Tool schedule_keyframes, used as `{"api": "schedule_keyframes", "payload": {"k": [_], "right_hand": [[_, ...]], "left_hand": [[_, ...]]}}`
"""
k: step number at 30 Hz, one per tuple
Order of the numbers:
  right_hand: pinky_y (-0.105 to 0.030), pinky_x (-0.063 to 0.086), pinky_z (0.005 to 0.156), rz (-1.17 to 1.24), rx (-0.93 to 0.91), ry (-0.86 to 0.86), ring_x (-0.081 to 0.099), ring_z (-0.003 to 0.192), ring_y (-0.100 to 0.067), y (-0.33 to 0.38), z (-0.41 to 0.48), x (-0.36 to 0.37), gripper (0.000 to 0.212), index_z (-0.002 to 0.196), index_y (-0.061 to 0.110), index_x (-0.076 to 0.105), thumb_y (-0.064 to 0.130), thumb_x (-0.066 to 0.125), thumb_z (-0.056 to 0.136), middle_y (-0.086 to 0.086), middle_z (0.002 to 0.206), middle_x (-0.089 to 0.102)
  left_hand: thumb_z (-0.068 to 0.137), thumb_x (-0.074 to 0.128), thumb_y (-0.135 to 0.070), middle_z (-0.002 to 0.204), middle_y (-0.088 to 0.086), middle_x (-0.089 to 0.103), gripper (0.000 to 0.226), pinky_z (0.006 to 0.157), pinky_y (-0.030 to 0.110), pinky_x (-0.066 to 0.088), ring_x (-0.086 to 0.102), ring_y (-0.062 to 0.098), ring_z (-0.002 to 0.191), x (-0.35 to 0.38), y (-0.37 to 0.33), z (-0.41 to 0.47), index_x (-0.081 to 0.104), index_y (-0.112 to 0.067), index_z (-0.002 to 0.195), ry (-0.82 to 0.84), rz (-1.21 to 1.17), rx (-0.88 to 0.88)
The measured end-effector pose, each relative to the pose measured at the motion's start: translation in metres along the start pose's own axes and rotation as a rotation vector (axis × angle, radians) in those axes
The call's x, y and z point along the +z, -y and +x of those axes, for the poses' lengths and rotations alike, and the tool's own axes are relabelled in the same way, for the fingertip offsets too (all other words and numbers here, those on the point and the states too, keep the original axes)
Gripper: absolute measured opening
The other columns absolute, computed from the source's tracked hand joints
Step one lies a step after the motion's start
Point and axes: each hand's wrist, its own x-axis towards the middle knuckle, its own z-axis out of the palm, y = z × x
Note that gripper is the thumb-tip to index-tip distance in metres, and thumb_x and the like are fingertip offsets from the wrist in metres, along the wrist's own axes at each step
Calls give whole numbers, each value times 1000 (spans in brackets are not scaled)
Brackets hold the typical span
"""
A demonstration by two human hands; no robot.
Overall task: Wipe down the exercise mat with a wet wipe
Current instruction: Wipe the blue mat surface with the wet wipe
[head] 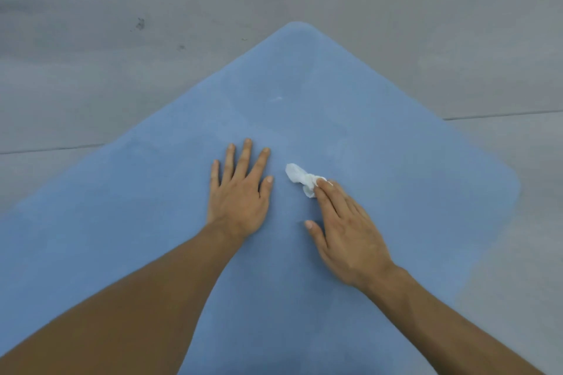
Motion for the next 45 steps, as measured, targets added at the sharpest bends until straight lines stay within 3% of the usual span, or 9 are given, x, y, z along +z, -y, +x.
{"api": "schedule_keyframes", "payload": {"k": [6, 10, 14, 20, 23, 26, 31, 36, 45], "right_hand": [[-33, 18, 127, 3, -168, 37, 12, 158, -15, 17, -69, 28, 66, 159, 7, 30, 47, 33, 107, -2, 170, 21], [-39, 16, 126, -81, -229, 10, 7, 159, -18, 9, -65, 34, 70, 161, 17, 29, 60, 28, 106, 0, 171, 14], [-47, 11, 127, -187, -104, 13, 6, 159, -27, -6, -13, 20, 74, 162, 30, 25, 68, 15, 100, -4, 173, 6], [-40, 13, 128, -139, -150, -12, 5, 159, -22, -7, -23, 23, 81, 162, 9, 22, 64, 19, 103, -7, 172, 10], [-39, 10, 128, -128, -269, 5, 2, 159, -20, -14, -75, 35, 83, 163, 8, 19, 66, 27, 104, -5, 172, 8], [-44, 17, 127, -164, -326, 0, 8, 159, -21, -26, -99, 38, 82, 162, 9, 24, 67, 28, 104, -5, 172, 11], [-44, 18, 126, -227, -67, -125, 21, 157, -21, -57, -35, 18, 79, 160, 8, 30, 63, 22, 103, -7, 169, 25], [-39, 15, 126, -180, 82, -116, 17, 157, -24, -70, 14, 0, 87, 161, 6, 24, 67, 17, 99, -11, 170, 20], [-44, 20, 127, -113, -201, 33, 9, 159, -24, -20, -131, 37, 93, 159, 4, 30, 75, 31, 99, -11, 171, 15]], "left_hand": [[106, 19, -49, 171, -11, -11, 60, 127, 46, -2, -11, 18, 158, -3, 8, -34, 3, -40, 163, 71, 7, 51], [108, 21, -46, 171, -11, -12, 58, 127, 48, -2, -13, 18, 158, -3, -6, -50, 3, -40, 163, 82, 8, -14], [109, 22, -45, 171, -12, -13, 57, 127, 49, -5, -14, 17, 157, -1, -19, -58, 1, -41, 162, 93, -17, -72], [109, 18, -45, 171, -11, -11, 56, 127, 50, -4, -14, 18, 158, 5, -28, -74, 5, -39, 163, 70, 4, -34], [108, 19, -41, 172, -9, -6, 57, 127, 52, -2, -9, 19, 158, 13, -31, -86, 9, -37, 164, 26, 42, 12], [107, 18, -41, 173, -7, 0, 58, 126, 54, 1, -4, 21, 159, 20, -35, -89, 11, -35, 164, -24, 77, 24], [106, 16, -43, 172, -9, 1, 58, 126, 55, 1, -3, 19, 159, 20, -37, -87, 11, -36, 163, -36, 64, 3], [106, 23, -41, 172, -10, 0, 59, 125, 58, 0, -5, 17, 159, 20, -45, -85, 13, -36, 163, -29, 25, -24], [103, 16, -46, 173, -8, 4, 62, 123, 64, 5, 1, 20, 159, 30, -46, -87, 11, -34, 164, -56, 105, 35]]}}
